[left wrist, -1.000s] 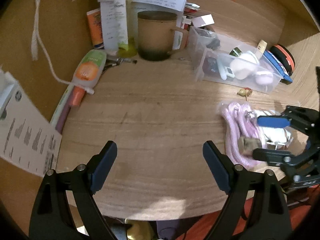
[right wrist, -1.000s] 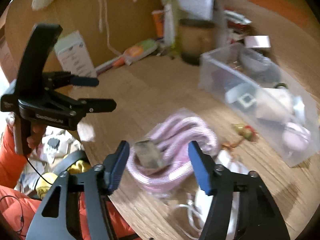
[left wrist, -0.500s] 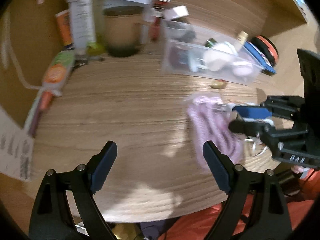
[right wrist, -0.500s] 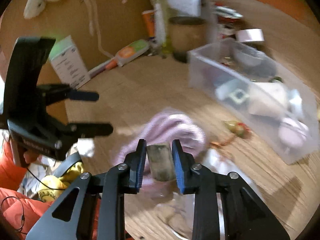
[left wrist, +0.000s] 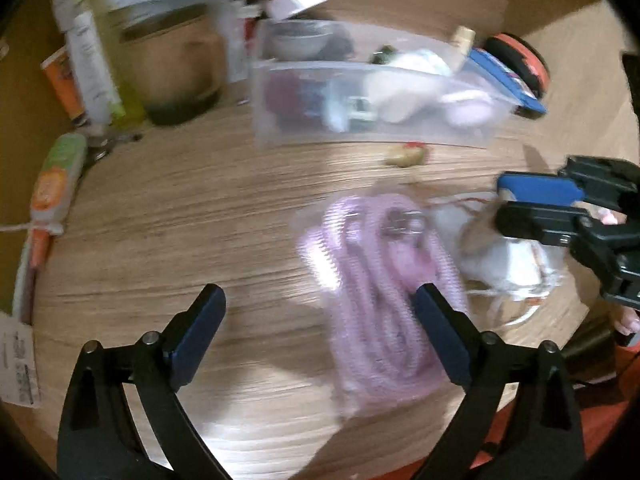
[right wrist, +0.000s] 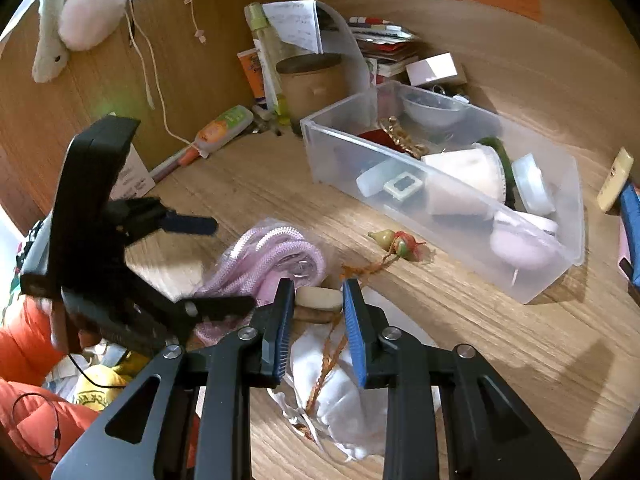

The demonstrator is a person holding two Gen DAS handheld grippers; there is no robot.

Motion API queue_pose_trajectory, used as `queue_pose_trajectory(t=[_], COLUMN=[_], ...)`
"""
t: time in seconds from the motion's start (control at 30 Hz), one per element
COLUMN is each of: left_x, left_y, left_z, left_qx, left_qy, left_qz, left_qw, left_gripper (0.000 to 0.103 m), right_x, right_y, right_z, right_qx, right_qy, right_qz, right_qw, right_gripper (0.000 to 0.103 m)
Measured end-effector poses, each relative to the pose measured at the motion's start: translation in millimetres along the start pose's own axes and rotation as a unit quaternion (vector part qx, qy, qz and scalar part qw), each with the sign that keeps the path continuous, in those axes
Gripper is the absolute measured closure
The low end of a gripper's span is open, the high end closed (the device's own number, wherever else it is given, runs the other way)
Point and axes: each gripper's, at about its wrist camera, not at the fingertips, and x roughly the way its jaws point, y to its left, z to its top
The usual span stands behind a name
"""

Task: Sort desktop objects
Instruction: 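Grasp the pink rope bag with the left tool while the right tool grasps the small brown cork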

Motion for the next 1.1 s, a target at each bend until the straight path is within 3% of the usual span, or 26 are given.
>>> queue_pose_trajectory(t=[0.07, 0.23, 0.47, 0.63, 0.83, 1.1], left_x=[-1.9, -10.0, -22.3, -27.8, -5.7, 21.7], left_y=[14.9, 30.4, 26.7, 8.0, -7.1, -5.9], left_z=[-0.9, -3.6, -2.7, 2.9, 3.6, 11.0], left_qx=[-0.018, -0.015, -0.011, 0.022, 0.052, 0.048], left_qy=[0.006, -0.004, -0.015, -0.024, 0.014, 0.041], left_qz=[0.001, 0.053, 0.037, 0.02, 0.018, 0.02], left_qw=[0.9998, 0.9985, 0.9991, 0.9993, 0.9984, 0.9978], left_gripper=[0.006, 0.006, 0.006, 0.006, 0.006, 0.006], right_x=[2.8, 21.4, 40.8, 49.9, 57.7, 30.6], right_y=[0.2, 3.5, 5.6, 10.0, 9.5, -0.1], right_z=[-1.0, -1.8, 2.0, 4.9, 5.4, 8.6], right_qx=[0.0, -0.004, -0.012, -0.027, -0.023, 0.007], right_qy=[0.002, 0.024, 0.043, 0.056, 0.059, 0.02], right_qz=[0.006, 0.01, 0.007, -0.001, -0.002, 0.009], right_qw=[1.0, 1.0, 0.999, 0.998, 0.998, 1.0], right_gripper=[0.08, 0.08, 0.08, 0.08, 0.08, 0.081])
